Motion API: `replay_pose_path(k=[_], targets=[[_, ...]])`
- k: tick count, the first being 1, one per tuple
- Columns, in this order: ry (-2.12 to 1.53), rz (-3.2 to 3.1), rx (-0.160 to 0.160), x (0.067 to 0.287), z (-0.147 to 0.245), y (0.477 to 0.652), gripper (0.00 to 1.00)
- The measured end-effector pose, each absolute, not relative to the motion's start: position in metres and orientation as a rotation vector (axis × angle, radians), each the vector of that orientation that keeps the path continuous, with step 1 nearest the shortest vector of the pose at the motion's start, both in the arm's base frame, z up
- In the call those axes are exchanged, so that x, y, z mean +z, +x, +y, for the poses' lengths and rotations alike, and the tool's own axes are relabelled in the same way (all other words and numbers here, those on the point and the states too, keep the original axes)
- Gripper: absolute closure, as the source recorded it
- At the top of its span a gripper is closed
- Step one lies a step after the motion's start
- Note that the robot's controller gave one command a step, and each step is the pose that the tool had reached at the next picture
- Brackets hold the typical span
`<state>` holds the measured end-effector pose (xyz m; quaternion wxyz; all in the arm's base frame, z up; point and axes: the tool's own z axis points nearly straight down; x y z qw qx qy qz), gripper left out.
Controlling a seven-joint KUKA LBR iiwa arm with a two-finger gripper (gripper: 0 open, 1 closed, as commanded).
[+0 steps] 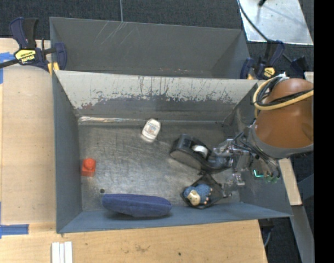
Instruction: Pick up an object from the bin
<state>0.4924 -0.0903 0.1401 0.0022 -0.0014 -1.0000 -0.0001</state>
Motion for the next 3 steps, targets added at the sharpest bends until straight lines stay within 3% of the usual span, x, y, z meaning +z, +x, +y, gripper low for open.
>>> replay_pose_path(k=[1, 2, 3], targets=[[0.148, -3.155, 0.010, 0.109, -0.078, 0.516, 0.00], [0.062, -3.150, 0.006, 0.099, -0.057, 0.543, 0.00], [0.064, -3.155, 0.007, 0.100, -0.058, 0.544, 1.00]])
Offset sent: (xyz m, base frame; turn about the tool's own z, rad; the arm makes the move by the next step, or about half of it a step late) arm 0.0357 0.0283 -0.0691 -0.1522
